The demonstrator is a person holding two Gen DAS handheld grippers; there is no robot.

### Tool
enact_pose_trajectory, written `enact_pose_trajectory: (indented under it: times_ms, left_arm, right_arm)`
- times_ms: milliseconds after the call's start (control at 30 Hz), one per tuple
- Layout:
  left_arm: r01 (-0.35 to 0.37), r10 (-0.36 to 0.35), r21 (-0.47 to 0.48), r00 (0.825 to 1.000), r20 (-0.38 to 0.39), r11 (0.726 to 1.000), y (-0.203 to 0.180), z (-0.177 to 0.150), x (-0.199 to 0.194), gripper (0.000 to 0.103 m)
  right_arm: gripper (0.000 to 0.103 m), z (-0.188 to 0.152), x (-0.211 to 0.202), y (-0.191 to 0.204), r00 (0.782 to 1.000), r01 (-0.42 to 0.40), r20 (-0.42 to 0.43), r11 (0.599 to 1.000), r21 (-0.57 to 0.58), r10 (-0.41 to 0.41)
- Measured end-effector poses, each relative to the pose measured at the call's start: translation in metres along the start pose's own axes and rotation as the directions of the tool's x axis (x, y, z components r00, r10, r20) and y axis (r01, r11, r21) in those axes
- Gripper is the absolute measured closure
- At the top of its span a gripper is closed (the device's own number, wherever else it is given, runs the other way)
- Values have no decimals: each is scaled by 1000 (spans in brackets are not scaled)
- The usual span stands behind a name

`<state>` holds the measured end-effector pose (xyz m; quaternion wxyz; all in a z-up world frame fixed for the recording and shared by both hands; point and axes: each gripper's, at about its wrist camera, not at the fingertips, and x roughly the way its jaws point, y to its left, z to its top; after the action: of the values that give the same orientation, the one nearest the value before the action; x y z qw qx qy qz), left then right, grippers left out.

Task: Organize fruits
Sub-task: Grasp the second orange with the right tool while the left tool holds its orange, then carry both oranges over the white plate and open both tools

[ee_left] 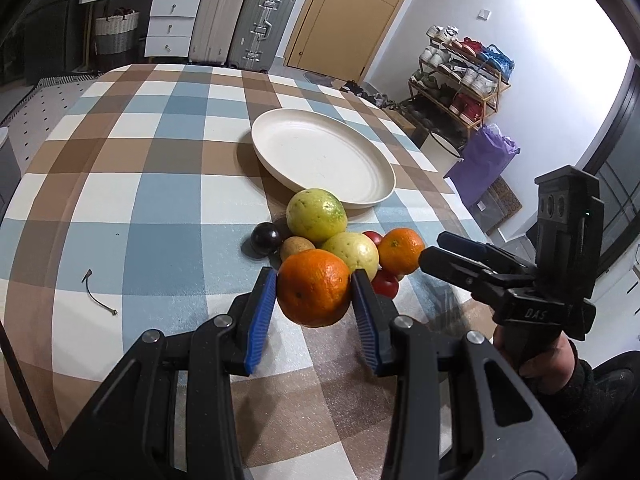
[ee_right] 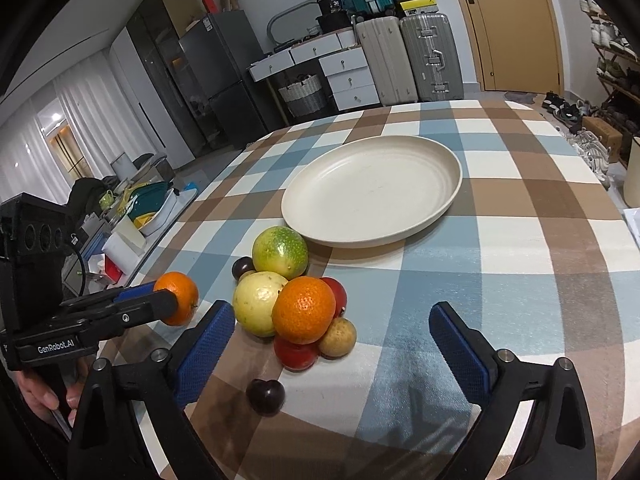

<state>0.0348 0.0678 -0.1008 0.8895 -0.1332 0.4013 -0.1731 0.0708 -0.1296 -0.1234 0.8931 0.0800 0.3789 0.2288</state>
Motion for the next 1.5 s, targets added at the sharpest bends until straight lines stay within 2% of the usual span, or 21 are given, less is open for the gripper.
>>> enact_pose_trajectory:
  times_ms: [100, 167, 300, 500, 567, 633, 1000, 1500]
  left_arm:
    - [-1, 1, -8, 1000, 3, 1000, 3, 2, 0, 68]
    - [1, -1, -14, 1000, 6, 1000, 5, 3, 0, 68]
    - [4, -4, -20, 1000, 11, 1000, 7, 3, -1, 68]
    - [6, -6, -23, 1000, 10, 1000, 8, 2, -1, 68]
    - [5, -4, -23, 1000, 10, 1000, 9, 2, -1, 68]
    - [1, -1, -24, 1000, 10, 1000, 10, 2, -1, 68]
    - [-10, 11, -26, 1000, 11, 1000, 11, 4, 0, 68]
    - [-2, 2, -1, 1000, 16, 1000, -2, 21, 5, 68]
  right_arm:
    - [12, 1, 6, -1, 1000, -6, -15, 1000, 4, 6]
    - [23, 2, 11, -2, 999, -8, -37, 1000, 6, 8]
    - [28, 3, 15, -2, 999, -20, -45, 1000, 11, 20]
    - [45, 3, 21, -1, 997, -45, -65, 999, 14, 46]
    - [60, 1, 24, 0, 994, -65, -82, 998, 16, 66]
    - [67, 0, 22, 5, 995, -65, -70, 998, -7, 65]
    - [67, -1, 16, 2, 997, -72, -32, 997, -4, 71]
    - [67, 11, -6, 0, 989, -140, 56, 990, 5, 139]
